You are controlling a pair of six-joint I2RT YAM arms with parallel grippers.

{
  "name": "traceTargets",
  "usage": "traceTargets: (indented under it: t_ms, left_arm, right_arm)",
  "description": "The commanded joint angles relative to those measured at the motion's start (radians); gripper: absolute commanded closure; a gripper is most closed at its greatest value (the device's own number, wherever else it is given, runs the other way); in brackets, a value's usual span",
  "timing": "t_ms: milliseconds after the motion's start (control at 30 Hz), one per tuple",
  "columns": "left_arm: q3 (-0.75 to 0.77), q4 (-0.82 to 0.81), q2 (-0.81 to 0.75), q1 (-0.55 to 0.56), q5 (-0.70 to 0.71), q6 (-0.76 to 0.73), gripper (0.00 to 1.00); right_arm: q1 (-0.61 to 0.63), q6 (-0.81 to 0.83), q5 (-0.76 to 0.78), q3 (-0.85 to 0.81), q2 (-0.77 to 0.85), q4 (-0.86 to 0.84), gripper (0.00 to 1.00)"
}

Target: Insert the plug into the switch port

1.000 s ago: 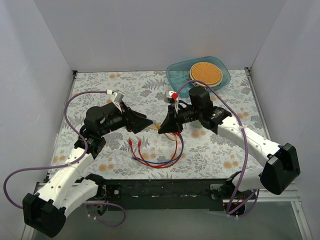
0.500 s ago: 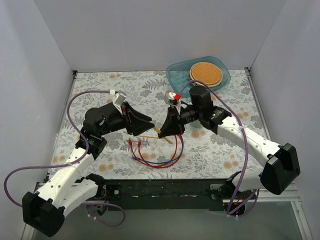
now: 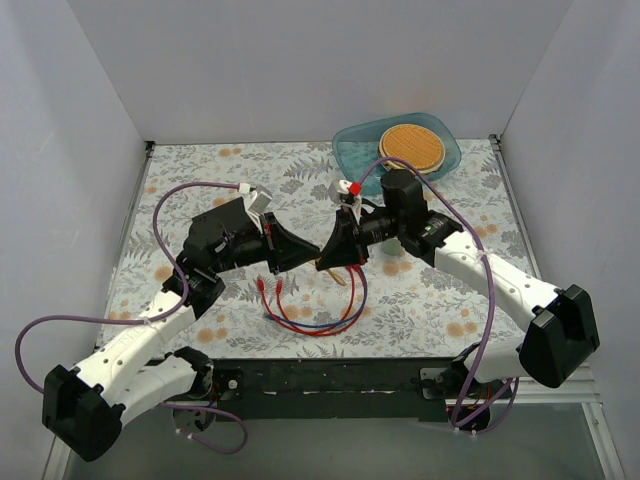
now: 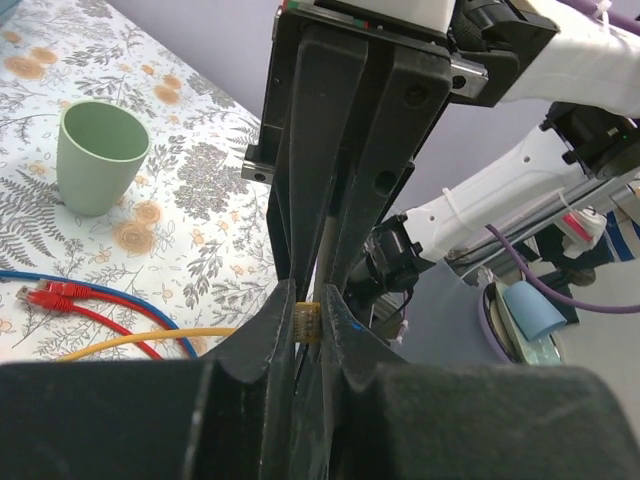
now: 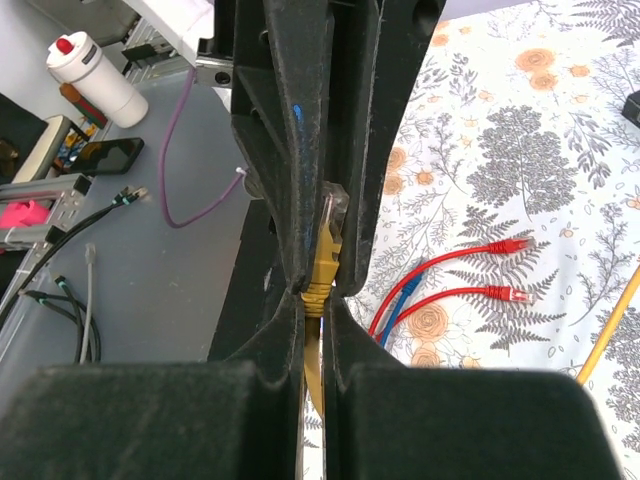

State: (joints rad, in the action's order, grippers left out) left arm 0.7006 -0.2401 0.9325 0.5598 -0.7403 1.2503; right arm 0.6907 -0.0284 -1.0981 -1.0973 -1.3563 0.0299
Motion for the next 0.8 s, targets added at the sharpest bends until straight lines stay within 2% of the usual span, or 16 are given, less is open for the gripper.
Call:
traceTargets:
  t_ms: [0,33,100,133,200,233,267,333,500,600,767]
  left_arm:
    - [0.037,0.013,-0.012,0.023,0.157,0.029,1.0]
    - [0.037,0.012,-0.017,0.026,0.189,0.037,1.0]
    - [0.045,0.019,-0.035,0.034,0.241,0.072,1.0]
    - [0.043,0.018,-0.043,0.035,0.286,0.087,1.0]
    - [0.046,0.021,-0.063,0.038,0.329,0.135,1.0]
    - [0.05,0.025,-0.069,0.04,0.379,0.152,1.0]
    - [0.048,0.036,-0.073,0.04,0.404,0.176,1.0]
    - [0.043,0.039,-0.081,0.043,0.447,0.245,1.0]
    - [0.071,0.106,-0.049,0.057,0.556,0.32,1.0]
    - [0.105,0.165,-0.015,0.064,0.602,0.34,1.0]
    - [0.131,0.202,0.0,0.071,0.641,0.363,1.0]
  right_arm:
    - [0.003,0.002,0.024,-0.021,-0.001,-0.031,0.99]
    - [0.003,0.007,0.055,-0.022,0.002,-0.001,0.99]
    - [0.003,0.005,0.145,-0.026,0.011,0.033,0.82]
    - [0.003,0.007,0.171,-0.029,0.026,0.041,0.59]
    - [0.003,0.005,0.239,-0.027,0.048,0.053,0.31]
    - [0.003,0.005,0.283,-0.009,0.077,0.042,0.19]
    - [0.003,0.007,0.303,-0.003,0.092,0.032,0.16]
    - [0.003,-0.005,0.382,0.013,0.133,0.003,0.11]
    - [0.029,-0.018,0.545,0.043,0.207,-0.021,0.1]
    - [0.064,-0.018,0.703,0.057,0.249,-0.053,0.11]
    - [0.153,0.025,0.888,0.045,0.246,-0.044,0.26]
